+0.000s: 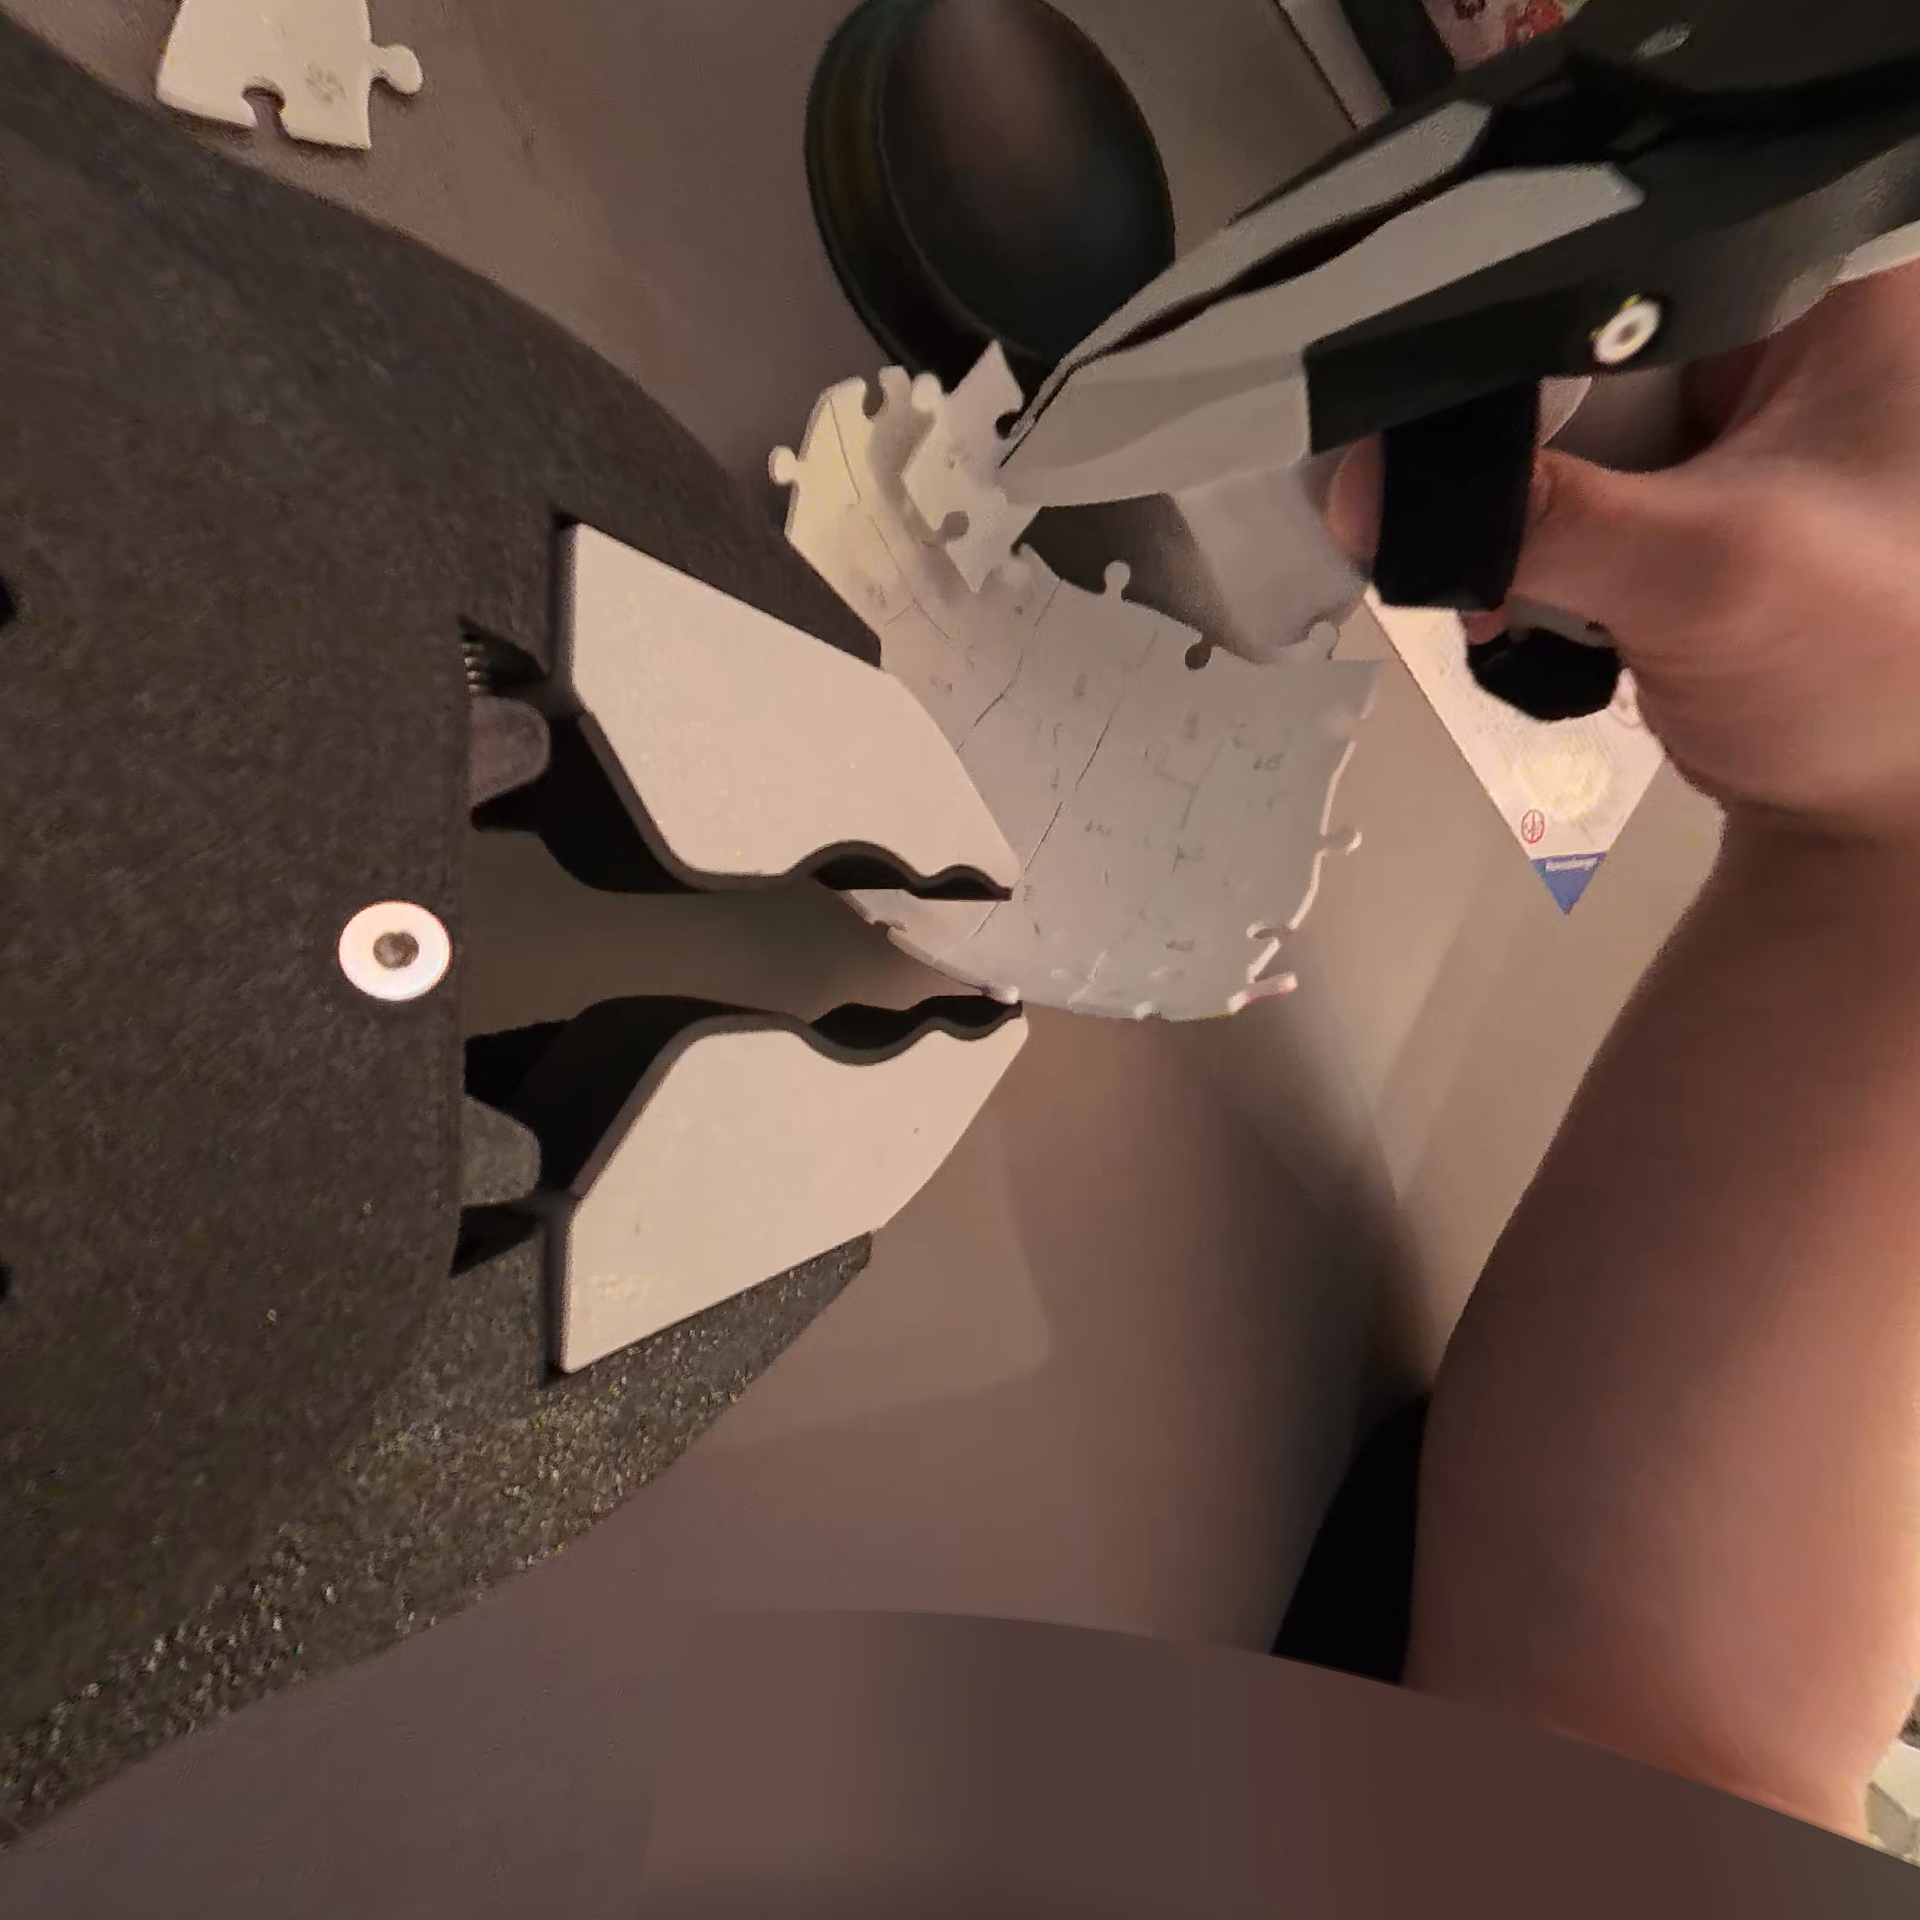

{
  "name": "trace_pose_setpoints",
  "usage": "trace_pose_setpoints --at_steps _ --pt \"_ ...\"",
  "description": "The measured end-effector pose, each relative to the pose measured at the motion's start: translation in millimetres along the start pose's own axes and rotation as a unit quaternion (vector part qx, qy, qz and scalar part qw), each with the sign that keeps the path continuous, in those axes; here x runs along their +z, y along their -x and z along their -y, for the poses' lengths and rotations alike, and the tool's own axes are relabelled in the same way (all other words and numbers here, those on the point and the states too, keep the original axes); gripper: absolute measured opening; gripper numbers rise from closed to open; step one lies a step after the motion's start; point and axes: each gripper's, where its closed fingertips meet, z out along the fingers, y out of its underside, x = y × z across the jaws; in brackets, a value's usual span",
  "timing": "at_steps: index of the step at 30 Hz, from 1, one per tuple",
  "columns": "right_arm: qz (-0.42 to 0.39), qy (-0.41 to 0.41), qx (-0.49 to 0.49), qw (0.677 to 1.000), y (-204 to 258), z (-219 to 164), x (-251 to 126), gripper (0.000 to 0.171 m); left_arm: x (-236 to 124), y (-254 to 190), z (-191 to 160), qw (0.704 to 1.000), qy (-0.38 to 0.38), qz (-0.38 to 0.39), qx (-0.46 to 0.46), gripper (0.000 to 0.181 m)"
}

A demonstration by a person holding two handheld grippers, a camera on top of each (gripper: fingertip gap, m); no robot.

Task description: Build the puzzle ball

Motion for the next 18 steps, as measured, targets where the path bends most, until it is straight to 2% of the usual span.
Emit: trace_pose_setpoints --at_steps 9,14,18 --pt "-0.011 -0.055 -0.046 0.997 20.8 15.9 -25.3 0.003 2.3 -19.1 -6.0 1.000 0.016 -0.019 0.018 0.009" --pt "-0.012 -0.028 -0.067 0.997 27.2 9.6 -16.6 0.003 -5.5 -28.7 -8.1 1.000 0.009 -0.010 0.020 0.009" --pt "-0.017 -0.003 -0.069 0.997 25.8 3.3 -8.9 0.003 -7.8 -23.8 -10.8 1.000 0.007 0.011 0.018 0.015"
